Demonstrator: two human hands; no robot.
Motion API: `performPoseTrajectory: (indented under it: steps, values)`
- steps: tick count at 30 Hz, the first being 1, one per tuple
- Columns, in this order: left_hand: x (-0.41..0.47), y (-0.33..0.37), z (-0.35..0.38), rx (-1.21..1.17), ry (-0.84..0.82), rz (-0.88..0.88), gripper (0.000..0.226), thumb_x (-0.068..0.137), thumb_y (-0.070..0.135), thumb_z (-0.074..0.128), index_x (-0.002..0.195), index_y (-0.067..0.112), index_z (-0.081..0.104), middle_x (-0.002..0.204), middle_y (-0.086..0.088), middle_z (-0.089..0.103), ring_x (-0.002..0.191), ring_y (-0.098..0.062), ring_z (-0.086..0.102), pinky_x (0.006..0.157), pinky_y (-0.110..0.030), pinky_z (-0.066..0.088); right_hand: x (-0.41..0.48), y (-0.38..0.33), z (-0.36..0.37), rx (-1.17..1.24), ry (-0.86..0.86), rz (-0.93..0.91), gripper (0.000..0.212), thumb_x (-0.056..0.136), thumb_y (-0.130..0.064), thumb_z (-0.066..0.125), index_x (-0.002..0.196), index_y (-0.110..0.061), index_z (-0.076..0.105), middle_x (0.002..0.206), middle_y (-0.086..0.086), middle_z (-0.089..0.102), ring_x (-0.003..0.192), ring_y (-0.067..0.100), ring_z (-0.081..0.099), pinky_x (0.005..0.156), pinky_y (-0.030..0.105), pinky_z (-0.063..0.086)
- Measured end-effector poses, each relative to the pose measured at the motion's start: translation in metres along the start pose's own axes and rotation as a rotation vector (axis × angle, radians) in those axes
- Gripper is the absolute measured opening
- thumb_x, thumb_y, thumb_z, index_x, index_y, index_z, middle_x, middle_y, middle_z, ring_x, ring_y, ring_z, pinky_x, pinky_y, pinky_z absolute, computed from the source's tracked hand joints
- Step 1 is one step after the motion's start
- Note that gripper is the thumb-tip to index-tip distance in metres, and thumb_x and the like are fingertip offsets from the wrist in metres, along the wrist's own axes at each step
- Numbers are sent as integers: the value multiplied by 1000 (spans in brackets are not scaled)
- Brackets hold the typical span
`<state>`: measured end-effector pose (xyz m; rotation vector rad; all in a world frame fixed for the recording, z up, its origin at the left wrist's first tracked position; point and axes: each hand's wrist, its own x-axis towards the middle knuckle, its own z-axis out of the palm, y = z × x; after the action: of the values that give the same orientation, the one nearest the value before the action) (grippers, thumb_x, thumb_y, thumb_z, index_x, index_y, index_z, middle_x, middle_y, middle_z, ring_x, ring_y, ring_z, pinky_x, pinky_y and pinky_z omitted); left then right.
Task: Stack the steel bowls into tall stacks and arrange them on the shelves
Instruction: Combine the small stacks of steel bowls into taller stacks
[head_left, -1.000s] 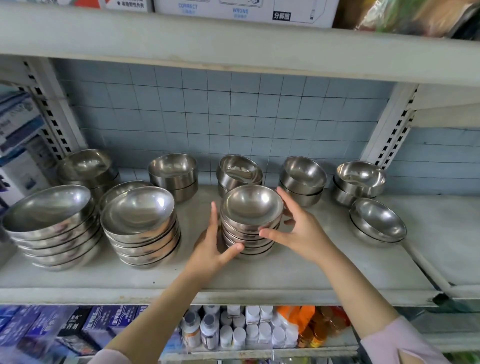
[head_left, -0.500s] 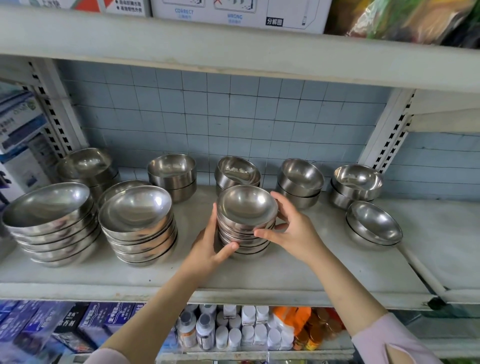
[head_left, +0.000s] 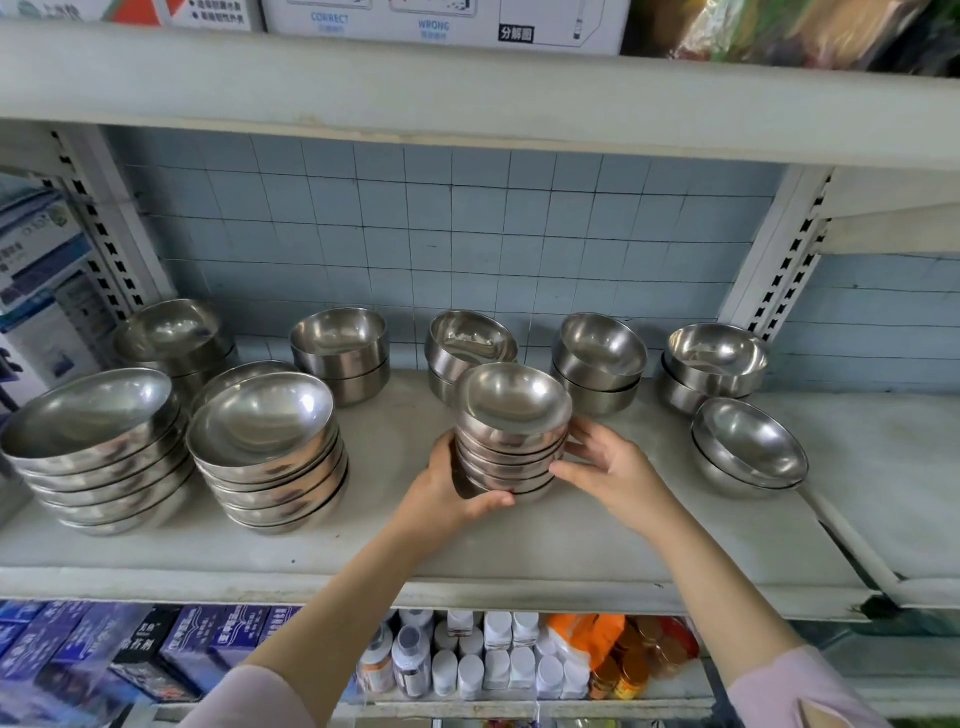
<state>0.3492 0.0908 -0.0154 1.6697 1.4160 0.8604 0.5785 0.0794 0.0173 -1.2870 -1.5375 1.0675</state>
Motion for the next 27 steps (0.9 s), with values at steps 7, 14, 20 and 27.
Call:
performPoseTrajectory:
  steps: [7,14,20,27]
  values:
    - [15,17,25,31,48,-34,109,62,49,86,147,20,24,136,0,55,129,-23,48,101,-32,42,20,7,-29,7,-71,-4,67,89,9,62,143,-23,38,136,-13,53,114,-13,57,94,10,45]
    - [8,31,13,62,-44,-46,122,69,47,82,153,20,-1,151,1,39,139,-18,37,102,-22,32,-1,5,-20,0,109,-12,70,84,-12,76,145,-21,43,140,-11,53,121,-3,54,87,9,48]
    - [-53,51,-48,502,-25,92,100,86,53,62,154,28,-6,156,-4,31,141,-18,32,108,-22,27,-46,-29,-2,-28,280,-251,33,81,-17,77,109,-27,64,105,-6,68,94,6,65,83,17,52]
    - [-102,59,-138,874,143,606,74,88,59,45,149,19,32,155,6,31,144,-13,27,114,-36,31,-32,-58,73,5,-11,-240,44,77,-31,78,117,-30,61,112,-6,68,103,7,64,88,24,51]
